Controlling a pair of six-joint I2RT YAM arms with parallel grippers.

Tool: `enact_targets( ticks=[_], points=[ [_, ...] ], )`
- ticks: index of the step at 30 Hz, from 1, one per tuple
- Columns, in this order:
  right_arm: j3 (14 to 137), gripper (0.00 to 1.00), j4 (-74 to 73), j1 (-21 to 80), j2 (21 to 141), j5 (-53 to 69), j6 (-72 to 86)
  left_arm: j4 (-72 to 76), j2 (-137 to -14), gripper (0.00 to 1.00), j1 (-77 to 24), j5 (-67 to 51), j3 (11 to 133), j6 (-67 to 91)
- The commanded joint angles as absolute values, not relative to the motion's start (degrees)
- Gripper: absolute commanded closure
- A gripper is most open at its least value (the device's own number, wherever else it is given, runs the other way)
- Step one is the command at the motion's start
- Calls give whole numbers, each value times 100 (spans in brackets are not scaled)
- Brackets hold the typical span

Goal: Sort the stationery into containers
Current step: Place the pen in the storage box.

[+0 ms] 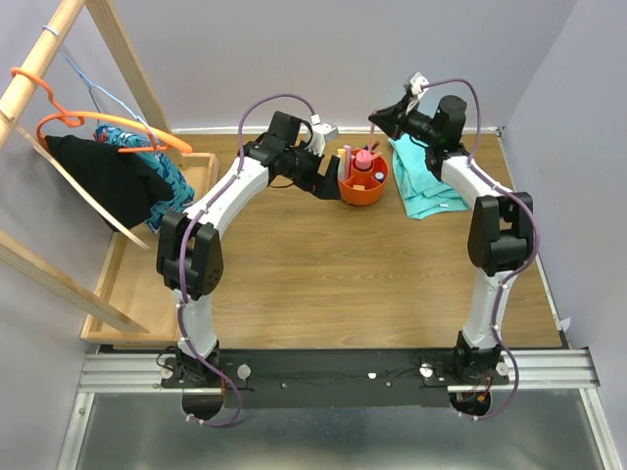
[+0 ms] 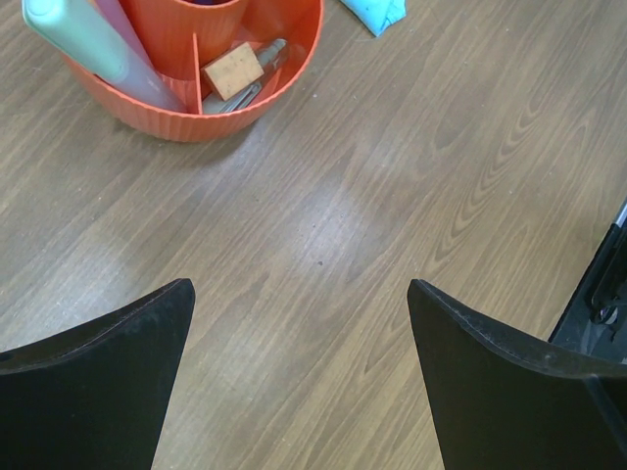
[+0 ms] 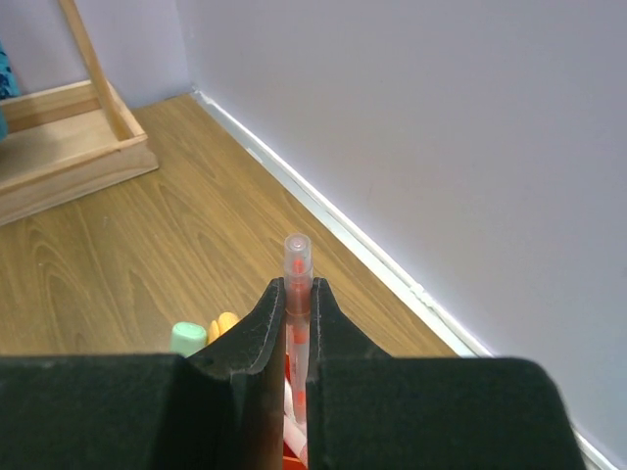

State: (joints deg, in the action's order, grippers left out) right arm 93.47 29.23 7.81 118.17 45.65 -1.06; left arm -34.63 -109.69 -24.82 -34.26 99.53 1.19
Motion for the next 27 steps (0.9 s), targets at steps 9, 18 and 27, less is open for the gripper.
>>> enact_targets(
  ticks=[9,18,27],
  points=[
    [9071,99,3506,800,12059,4588,-598,-3709,-11347,1,-2426,-3428,10380,26],
    [8701,99,3682,800,12225,4623,-501,-3762,-11426,1,-2461,-3278,10450,-158],
    [8517,99,3832,800,12375,4649,-545,-3762,-11391,1,-2566,-3190,10354,-176]
  ],
)
